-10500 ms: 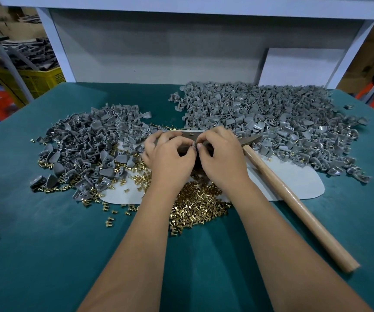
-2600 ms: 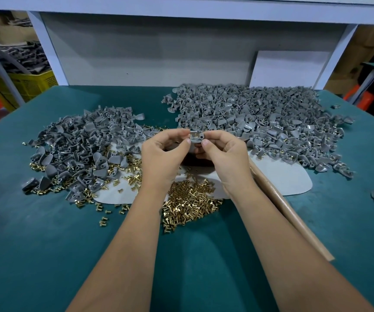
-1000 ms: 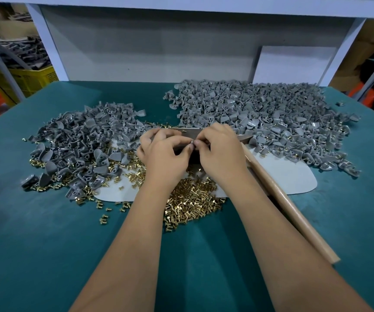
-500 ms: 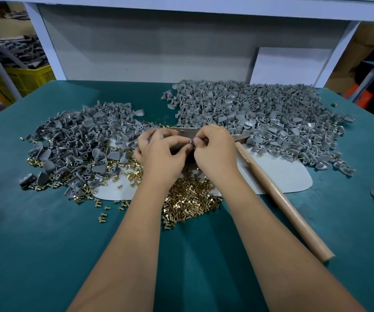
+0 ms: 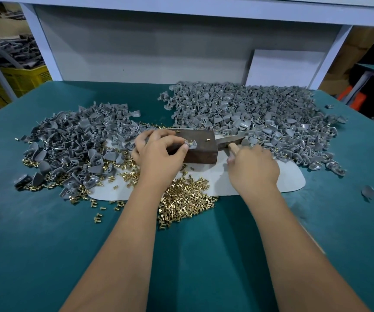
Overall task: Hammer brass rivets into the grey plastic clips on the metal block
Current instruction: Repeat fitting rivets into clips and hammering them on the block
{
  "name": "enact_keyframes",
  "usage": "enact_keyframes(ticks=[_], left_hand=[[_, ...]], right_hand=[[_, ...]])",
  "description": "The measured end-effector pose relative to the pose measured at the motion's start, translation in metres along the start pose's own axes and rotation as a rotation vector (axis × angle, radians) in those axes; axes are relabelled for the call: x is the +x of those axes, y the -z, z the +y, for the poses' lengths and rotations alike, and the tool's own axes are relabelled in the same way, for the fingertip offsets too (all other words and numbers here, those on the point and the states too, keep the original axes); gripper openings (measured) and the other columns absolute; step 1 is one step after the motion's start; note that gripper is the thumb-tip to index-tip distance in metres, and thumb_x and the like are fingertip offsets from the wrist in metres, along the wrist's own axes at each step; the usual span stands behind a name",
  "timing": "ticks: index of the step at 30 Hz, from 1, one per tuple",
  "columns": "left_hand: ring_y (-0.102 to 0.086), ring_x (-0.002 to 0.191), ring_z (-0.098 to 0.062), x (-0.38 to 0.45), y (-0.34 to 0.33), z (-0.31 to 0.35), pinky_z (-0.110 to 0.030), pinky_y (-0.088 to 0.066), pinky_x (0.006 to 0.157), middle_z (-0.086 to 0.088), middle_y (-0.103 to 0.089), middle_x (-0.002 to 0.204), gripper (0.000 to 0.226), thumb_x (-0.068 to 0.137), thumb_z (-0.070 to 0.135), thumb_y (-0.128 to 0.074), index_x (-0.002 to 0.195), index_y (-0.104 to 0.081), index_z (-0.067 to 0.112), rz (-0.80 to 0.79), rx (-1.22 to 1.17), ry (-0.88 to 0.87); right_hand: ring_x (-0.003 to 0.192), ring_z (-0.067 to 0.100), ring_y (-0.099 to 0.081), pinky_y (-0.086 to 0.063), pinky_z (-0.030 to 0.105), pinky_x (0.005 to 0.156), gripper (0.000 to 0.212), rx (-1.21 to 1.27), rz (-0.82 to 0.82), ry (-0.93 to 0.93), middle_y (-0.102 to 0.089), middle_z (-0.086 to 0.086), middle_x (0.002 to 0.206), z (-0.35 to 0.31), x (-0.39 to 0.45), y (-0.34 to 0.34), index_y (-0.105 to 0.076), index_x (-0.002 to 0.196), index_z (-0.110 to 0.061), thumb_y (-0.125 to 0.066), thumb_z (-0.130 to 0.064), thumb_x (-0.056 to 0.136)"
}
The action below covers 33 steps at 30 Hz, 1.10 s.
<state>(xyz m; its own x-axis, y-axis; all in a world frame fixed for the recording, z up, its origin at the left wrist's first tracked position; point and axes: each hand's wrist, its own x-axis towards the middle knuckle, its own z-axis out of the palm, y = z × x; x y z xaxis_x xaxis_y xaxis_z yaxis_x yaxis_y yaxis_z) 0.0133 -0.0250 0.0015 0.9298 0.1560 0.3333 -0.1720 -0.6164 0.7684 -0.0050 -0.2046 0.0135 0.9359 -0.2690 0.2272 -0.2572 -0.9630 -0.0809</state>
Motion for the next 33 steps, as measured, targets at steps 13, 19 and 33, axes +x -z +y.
enact_keyframes(ticks=[13,19,33], left_hand=[[-0.024,0.131,-0.014,-0.002,0.001,0.002,-0.028,-0.009,0.091,0.025,-0.057,0.118,0.015,0.085,0.042,-0.072,0.074,-0.063,0.047,0.027,-0.013,0.005],[-0.023,0.134,-0.011,-0.001,0.001,0.001,-0.041,-0.012,0.104,0.028,-0.057,0.119,0.016,0.084,0.046,-0.071,0.071,-0.064,0.048,0.038,0.007,0.034],[-0.018,0.142,-0.011,0.000,-0.003,0.000,-0.049,-0.008,0.108,0.028,-0.059,0.118,0.006,0.084,0.046,-0.072,0.082,-0.075,0.040,0.080,0.016,0.064]], right_hand=[[0.065,0.028,-0.046,-0.028,0.032,0.052,0.020,0.443,0.028,-0.066,-0.046,0.002,0.069,0.009,0.020,0.031,-0.041,0.093,-0.009,-0.048,-0.028,0.096],[0.062,0.019,-0.051,-0.029,0.029,0.051,0.018,0.375,0.051,0.211,-0.056,-0.002,0.071,-0.013,0.003,0.055,-0.052,0.084,-0.019,-0.047,-0.031,0.097],[0.057,0.023,-0.042,-0.031,0.028,0.053,0.031,0.245,0.486,0.358,-0.050,0.001,0.066,-0.032,-0.015,0.057,-0.050,0.122,-0.028,-0.052,-0.023,0.092]])
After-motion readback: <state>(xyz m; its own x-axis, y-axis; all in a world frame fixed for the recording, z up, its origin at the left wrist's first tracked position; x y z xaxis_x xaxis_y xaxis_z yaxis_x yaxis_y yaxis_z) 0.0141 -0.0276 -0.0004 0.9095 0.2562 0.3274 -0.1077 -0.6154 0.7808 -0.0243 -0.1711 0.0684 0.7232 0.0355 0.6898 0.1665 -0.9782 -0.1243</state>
